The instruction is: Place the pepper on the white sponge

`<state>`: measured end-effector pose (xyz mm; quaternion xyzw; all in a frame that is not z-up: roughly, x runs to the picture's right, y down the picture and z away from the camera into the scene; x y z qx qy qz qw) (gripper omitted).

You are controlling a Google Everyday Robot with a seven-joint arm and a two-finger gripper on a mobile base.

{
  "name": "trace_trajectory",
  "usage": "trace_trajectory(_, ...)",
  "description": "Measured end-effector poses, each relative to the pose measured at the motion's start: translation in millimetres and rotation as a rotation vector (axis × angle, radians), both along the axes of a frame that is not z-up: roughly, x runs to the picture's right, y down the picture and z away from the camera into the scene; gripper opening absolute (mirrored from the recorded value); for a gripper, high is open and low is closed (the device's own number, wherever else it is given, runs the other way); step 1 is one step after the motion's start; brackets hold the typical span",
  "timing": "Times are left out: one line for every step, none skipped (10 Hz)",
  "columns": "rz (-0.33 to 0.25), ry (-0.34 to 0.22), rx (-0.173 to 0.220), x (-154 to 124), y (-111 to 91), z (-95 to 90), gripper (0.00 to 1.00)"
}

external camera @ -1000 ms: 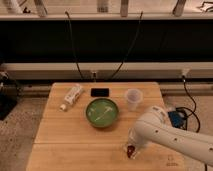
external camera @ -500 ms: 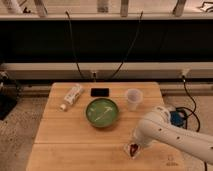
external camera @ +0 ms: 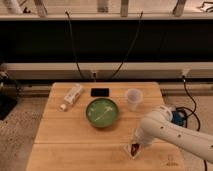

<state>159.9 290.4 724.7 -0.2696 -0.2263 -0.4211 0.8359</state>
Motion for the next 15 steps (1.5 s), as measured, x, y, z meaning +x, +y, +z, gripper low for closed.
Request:
trace_trajectory(0.001,0.0,-0.001,0,0,0.6,0.66)
trace_trajectory(0.005,-0.001,-0.002,1,0,2.4,0.78)
trace_trajectory(0.007,-0.001,-0.002,2,0,3.2,0.8)
trace_trajectory(0.008,-0.001,-0.004,2,0,3.8,0.8)
trace_trajectory(0.009,-0.001,-0.005,3,0,4.2,0.8)
trace_trajectory(0.01,-0.002,-0.006,2,0,4.9,0.8)
trace_trajectory(0.009,-0.003,-0.007,2,0,5.4,0.8)
trace_trajectory(0.005,-0.003,-0.01,2,0,5.7,0.8)
trace_trajectory(-0.007,0.001,-0.015,0,-1,5.1,0.8)
trace_trajectory(-0.023,0.006,-0.017,-1,-4,2.4,0.8)
trace_trajectory(-0.037,0.01,-0.015,-3,-10,-2.0,0.8)
trace_trajectory(-0.058,0.017,-0.009,-5,-21,-10.8,0.8)
trace_trajectory(-0.074,0.023,-0.002,-7,-29,-17.3,0.8)
trace_trajectory(-0.091,0.029,0.008,-9,-40,-25.5,0.8)
trace_trajectory(-0.083,0.03,0.008,-7,-45,-32.6,0.8)
